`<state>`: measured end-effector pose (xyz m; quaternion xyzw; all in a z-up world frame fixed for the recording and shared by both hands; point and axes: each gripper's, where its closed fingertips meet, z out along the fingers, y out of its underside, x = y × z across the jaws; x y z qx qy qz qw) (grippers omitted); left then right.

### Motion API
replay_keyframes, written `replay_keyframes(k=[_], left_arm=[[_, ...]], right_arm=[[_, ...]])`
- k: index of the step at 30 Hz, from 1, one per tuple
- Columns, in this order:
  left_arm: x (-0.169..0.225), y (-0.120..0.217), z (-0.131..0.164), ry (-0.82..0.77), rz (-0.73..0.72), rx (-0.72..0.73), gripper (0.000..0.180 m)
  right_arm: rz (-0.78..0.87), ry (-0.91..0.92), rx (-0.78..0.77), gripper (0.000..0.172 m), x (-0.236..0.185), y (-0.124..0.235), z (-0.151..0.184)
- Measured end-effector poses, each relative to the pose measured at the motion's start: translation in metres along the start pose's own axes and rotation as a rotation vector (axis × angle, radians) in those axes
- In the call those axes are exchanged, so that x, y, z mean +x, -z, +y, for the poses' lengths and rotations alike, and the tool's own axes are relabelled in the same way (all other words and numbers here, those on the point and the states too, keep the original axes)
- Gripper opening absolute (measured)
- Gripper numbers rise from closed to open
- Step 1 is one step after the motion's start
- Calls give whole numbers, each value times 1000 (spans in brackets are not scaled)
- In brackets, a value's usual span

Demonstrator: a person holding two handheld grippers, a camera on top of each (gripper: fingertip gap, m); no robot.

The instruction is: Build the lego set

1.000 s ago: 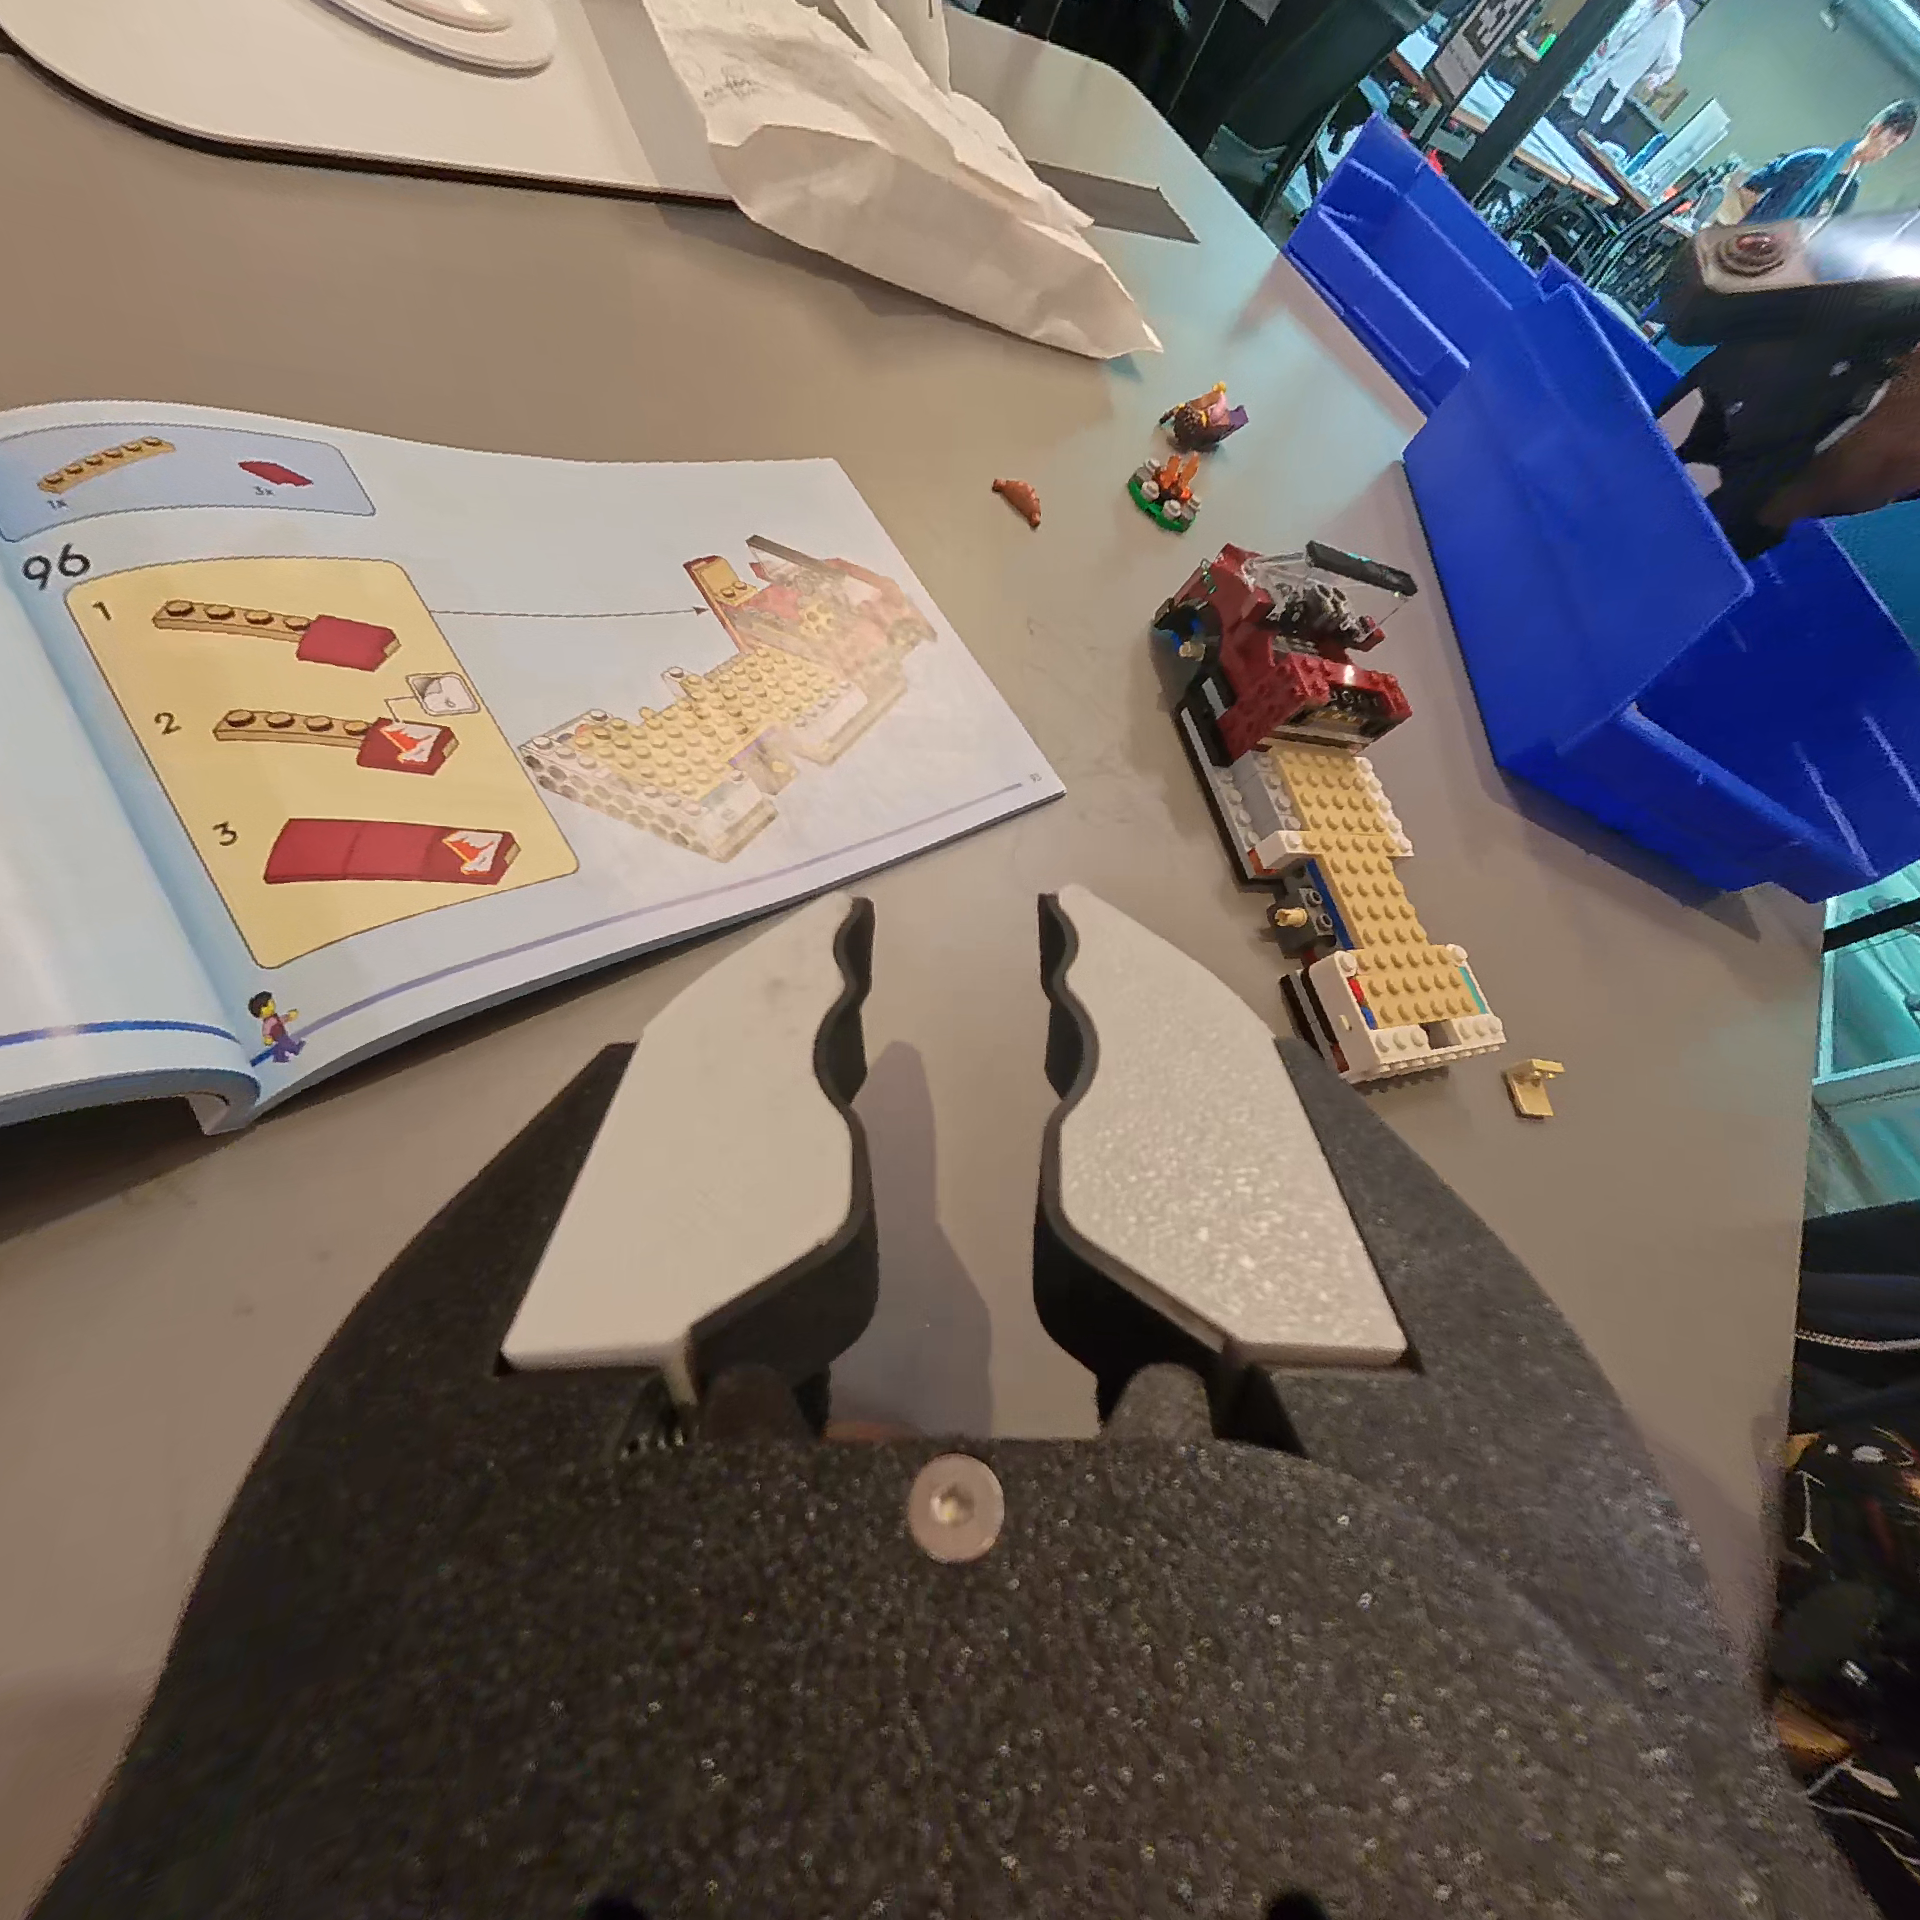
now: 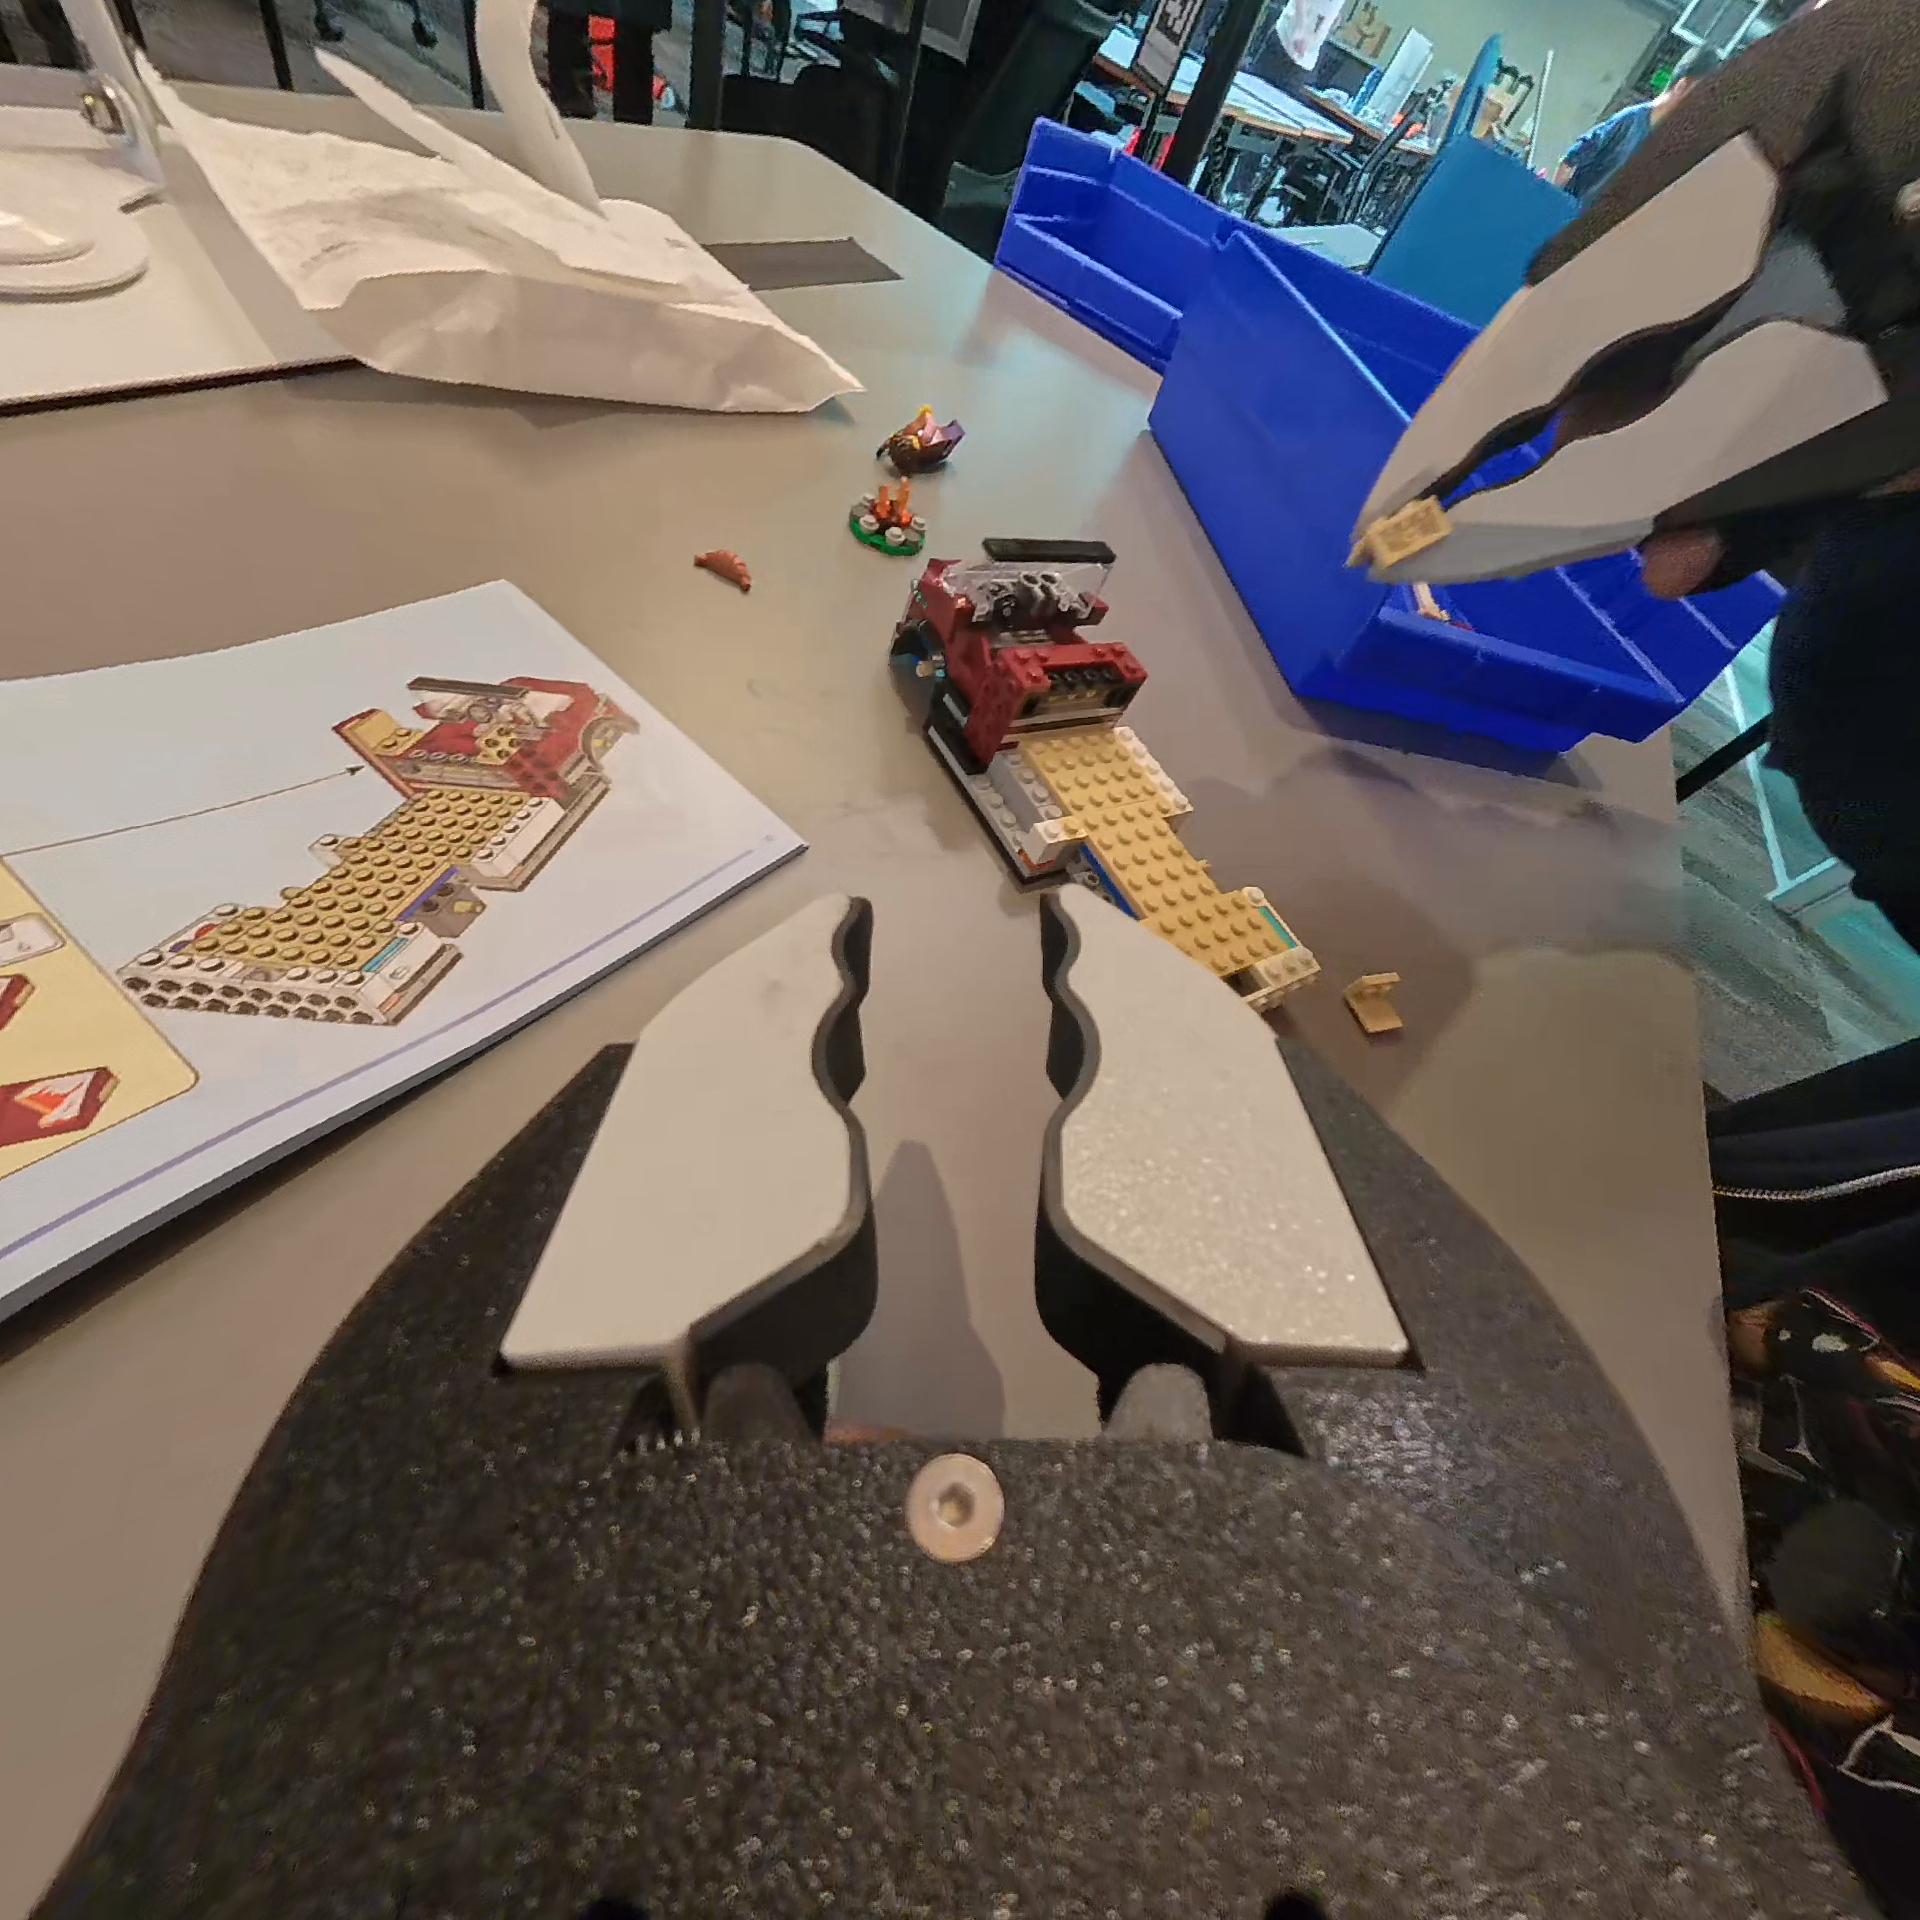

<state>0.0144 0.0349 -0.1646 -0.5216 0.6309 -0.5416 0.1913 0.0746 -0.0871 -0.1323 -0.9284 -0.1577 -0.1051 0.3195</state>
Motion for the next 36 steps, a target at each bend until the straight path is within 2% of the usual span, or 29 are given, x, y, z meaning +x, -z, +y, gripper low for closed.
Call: replay_keyframes(k=[4,8,16,24,36], left_arm=[[9,-4,-1,-45,32,12,31],[20,-13,-3,-123,66,7,27],[40,-27,-1,-451,57,-7,28],[31,-15,-7,-510,43,62,26],[34,-12,1,-670,8,32,15]], right_arm=[[-111,-139,47,3,-10,-33,-11],[-192,-194,23,3,-18,-51,-12],[-312,-253,75,3,-30,-63,-38],[-416,-231,94,3,-42,-76,-65],[-503,-266,76,3,-53,-77,-70]])
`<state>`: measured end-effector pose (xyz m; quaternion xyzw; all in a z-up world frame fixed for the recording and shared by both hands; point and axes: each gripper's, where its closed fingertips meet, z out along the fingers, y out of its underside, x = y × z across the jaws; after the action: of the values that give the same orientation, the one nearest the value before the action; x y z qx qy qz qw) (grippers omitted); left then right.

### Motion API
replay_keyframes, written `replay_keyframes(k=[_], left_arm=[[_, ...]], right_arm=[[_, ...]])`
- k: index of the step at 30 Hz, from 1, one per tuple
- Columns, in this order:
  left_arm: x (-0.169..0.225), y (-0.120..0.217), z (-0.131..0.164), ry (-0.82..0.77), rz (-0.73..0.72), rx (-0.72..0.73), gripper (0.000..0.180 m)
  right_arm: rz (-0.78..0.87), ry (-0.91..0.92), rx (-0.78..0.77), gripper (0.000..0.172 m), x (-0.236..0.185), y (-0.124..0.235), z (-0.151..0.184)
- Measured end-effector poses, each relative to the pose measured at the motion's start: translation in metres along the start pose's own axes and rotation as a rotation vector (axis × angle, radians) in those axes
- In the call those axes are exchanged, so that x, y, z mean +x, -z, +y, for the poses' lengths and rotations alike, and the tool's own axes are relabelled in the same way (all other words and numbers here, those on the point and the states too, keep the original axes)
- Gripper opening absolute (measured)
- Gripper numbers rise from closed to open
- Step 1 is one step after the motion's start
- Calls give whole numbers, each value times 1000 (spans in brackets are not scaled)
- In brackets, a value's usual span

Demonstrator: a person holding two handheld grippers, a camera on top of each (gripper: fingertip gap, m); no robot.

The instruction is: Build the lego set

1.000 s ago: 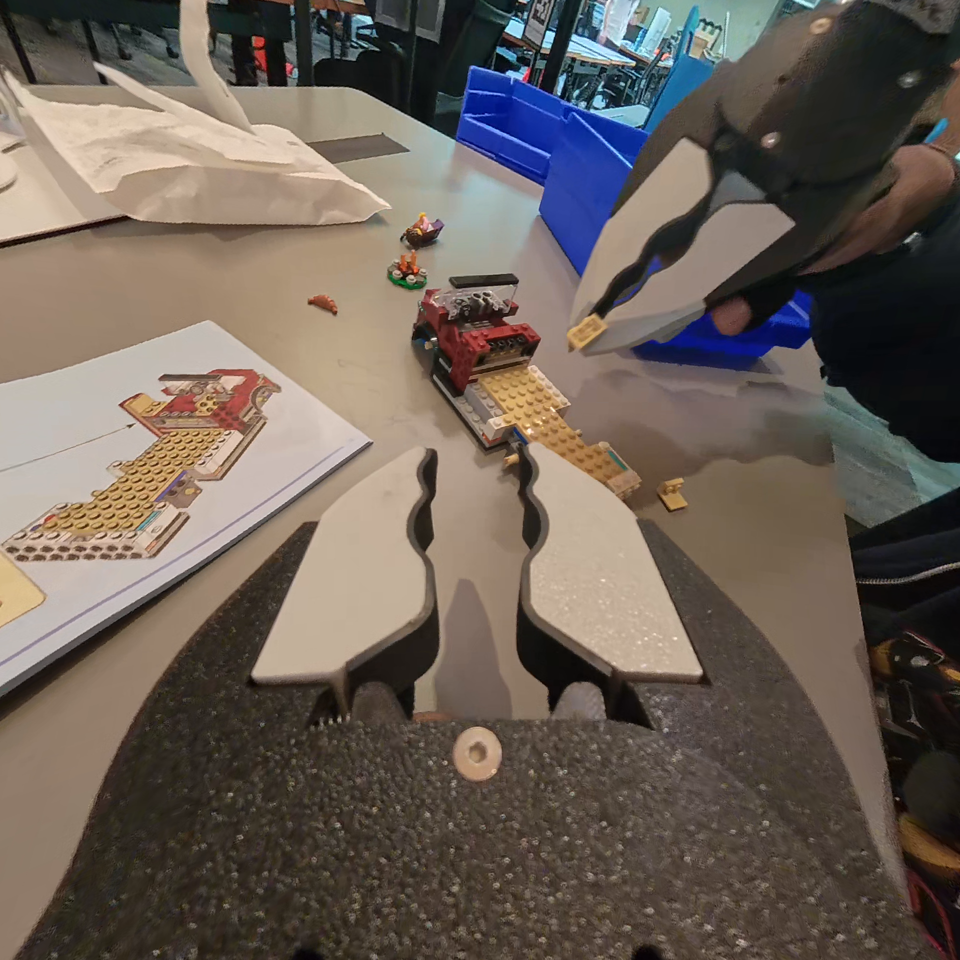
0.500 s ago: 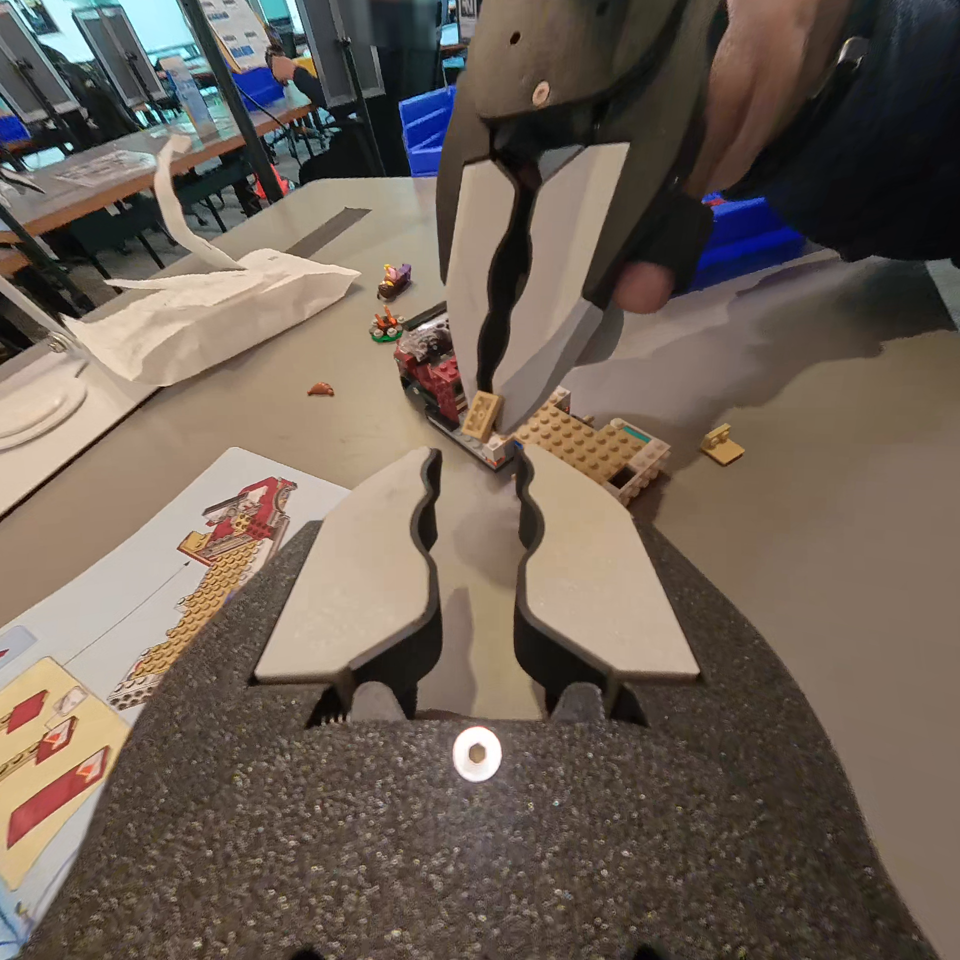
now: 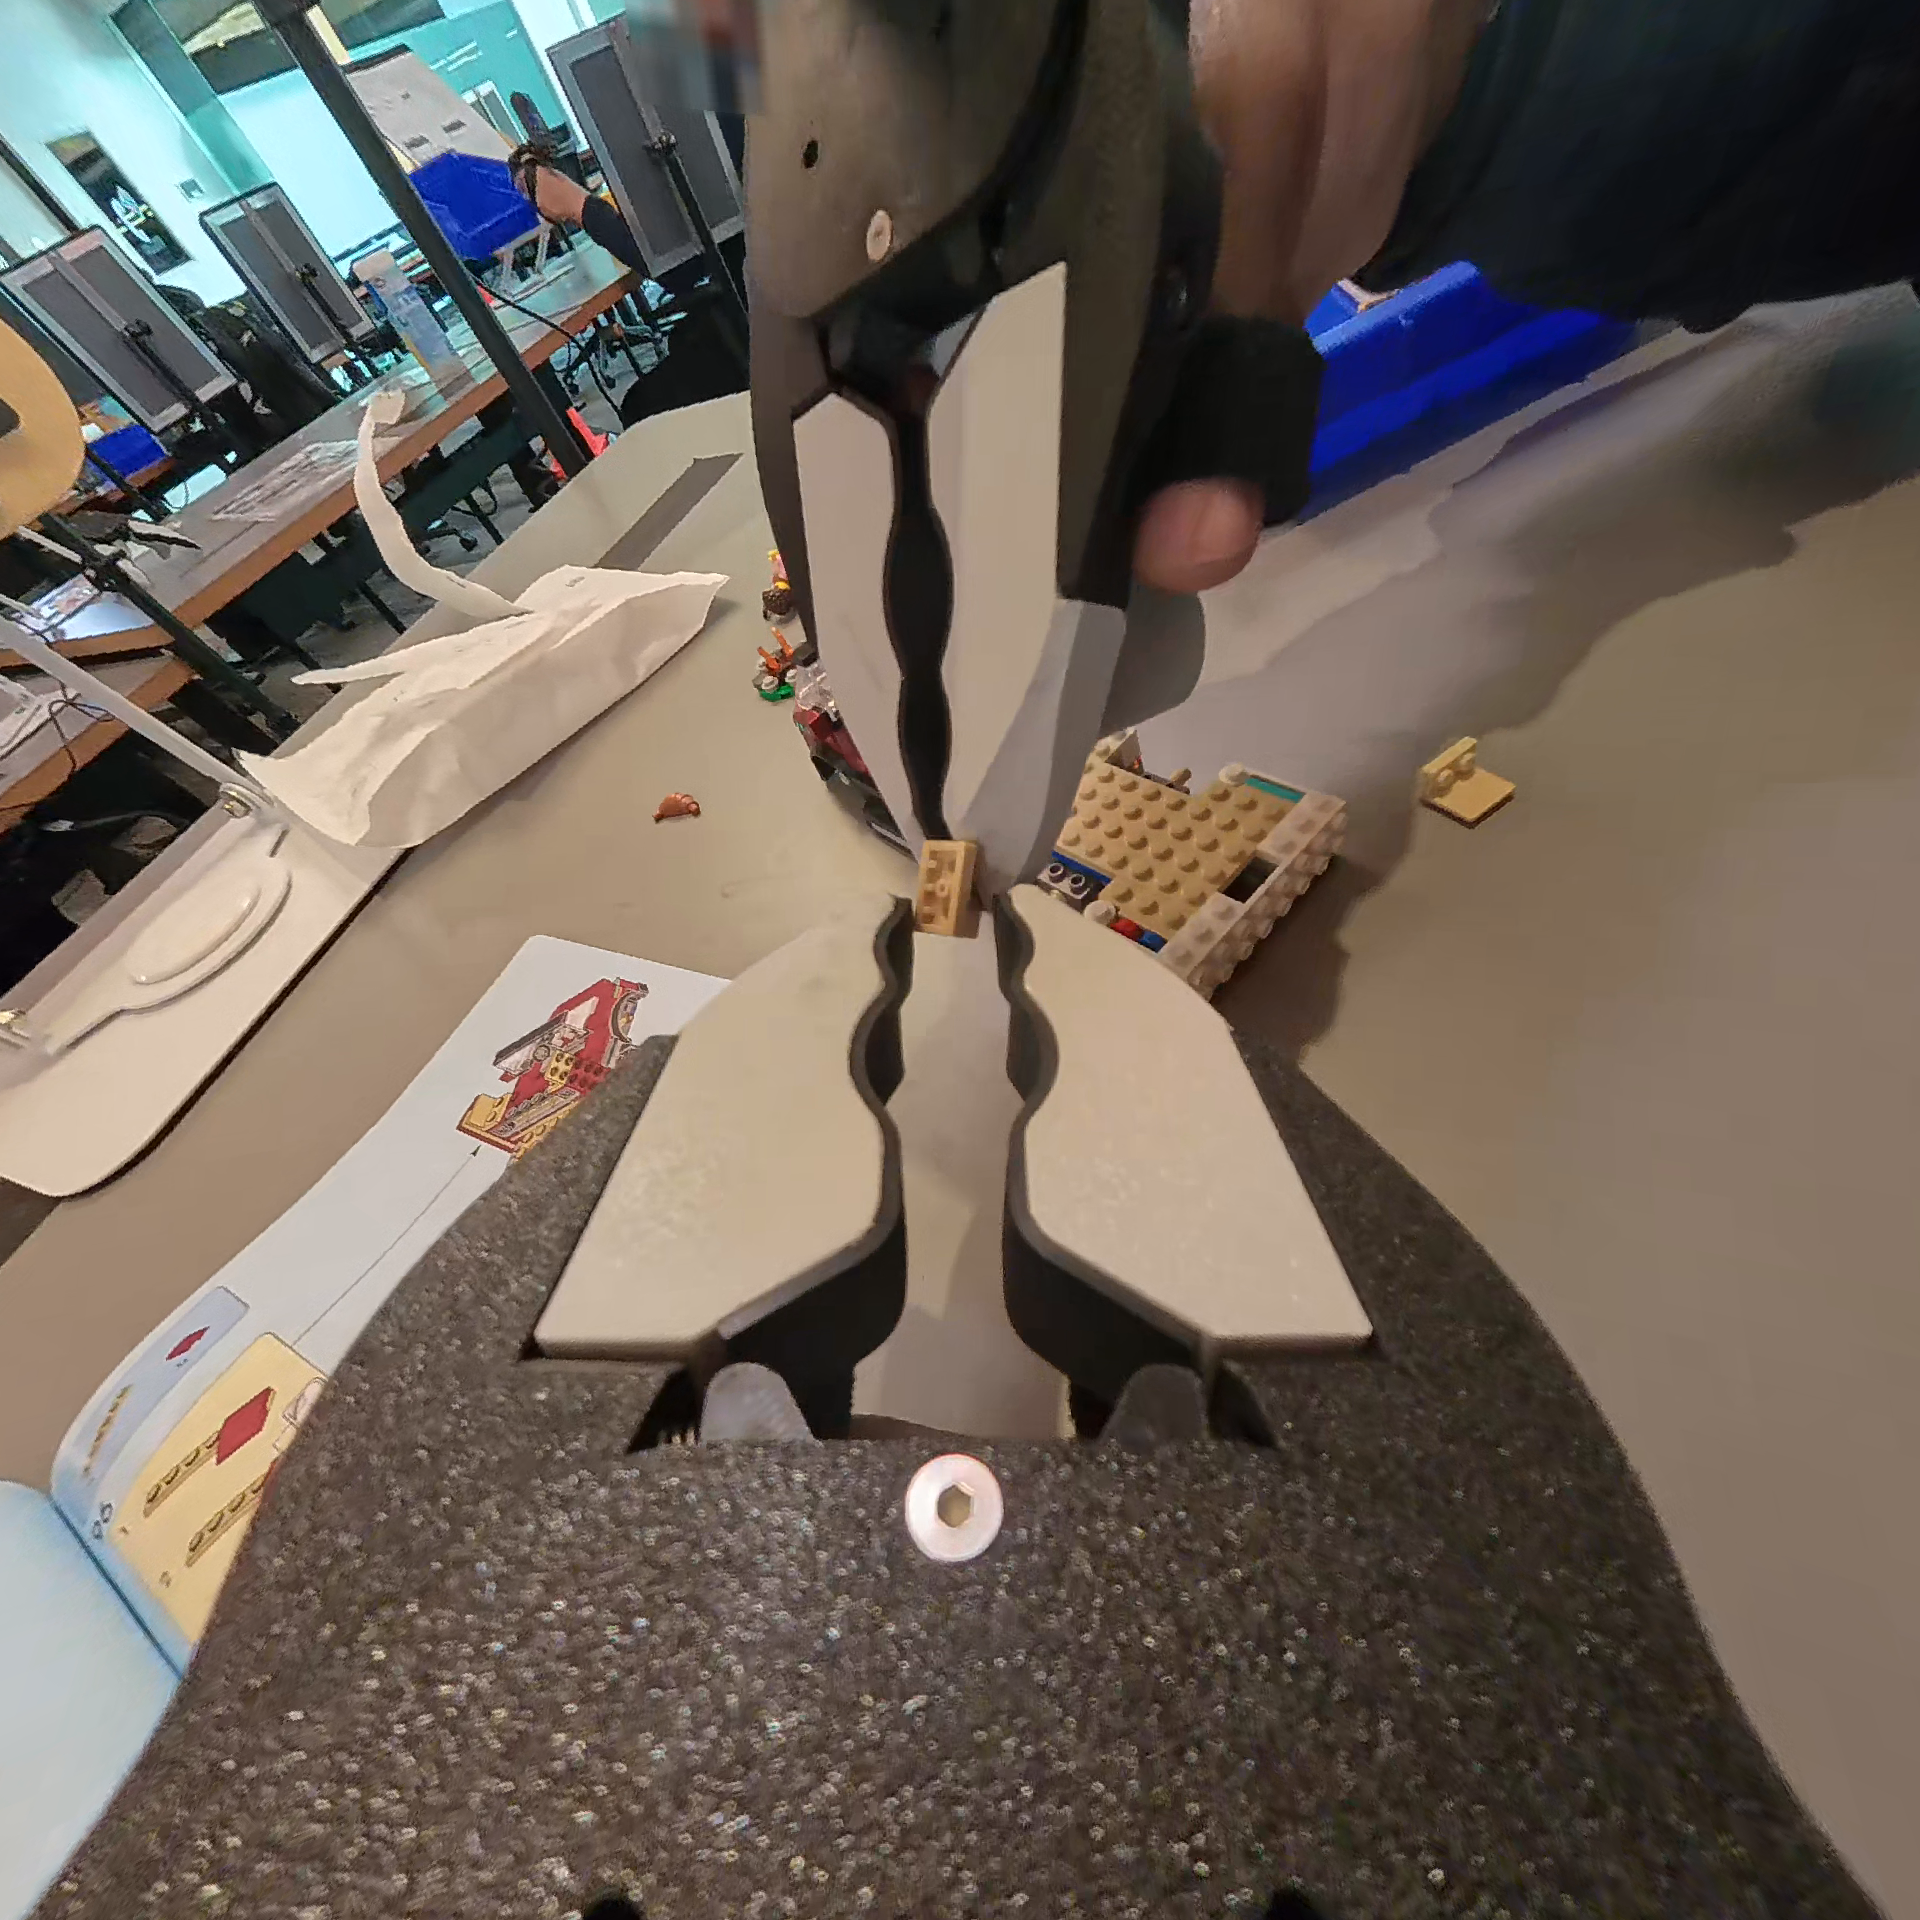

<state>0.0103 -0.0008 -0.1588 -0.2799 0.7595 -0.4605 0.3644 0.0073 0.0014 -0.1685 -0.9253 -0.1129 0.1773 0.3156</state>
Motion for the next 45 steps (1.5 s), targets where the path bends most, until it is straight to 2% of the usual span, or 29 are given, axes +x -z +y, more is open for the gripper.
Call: replay_keyframes(k=[6,10,15,19,23,28,34,39,45], left_arm=[[2,1,-4,-8,-4,5,9],[2,-1,-4,88,21,-5,9],[-2,-5,-5,367,92,5,9],[-8,-9,-4,689,164,33,9],[-6,-17,-14,1028,303,83,9],[9,-39,-27,1301,465,55,9],[25,-55,-43,1429,596,68,9],[29,-63,-44,1457,600,54,8],[33,-71,-41,1442,580,17,8]], right_arm=[[-32,-21,-6,3,-5,3,2],[-17,-3,8,4,-4,5,3],[80,85,68,10,3,13,3],[336,262,121,16,21,27,10],[588,501,182,16,23,45,18],[790,698,236,15,17,70,23],[809,856,158,16,13,74,36],[801,941,124,10,9,70,39],[791,955,53,6,14,69,49]])
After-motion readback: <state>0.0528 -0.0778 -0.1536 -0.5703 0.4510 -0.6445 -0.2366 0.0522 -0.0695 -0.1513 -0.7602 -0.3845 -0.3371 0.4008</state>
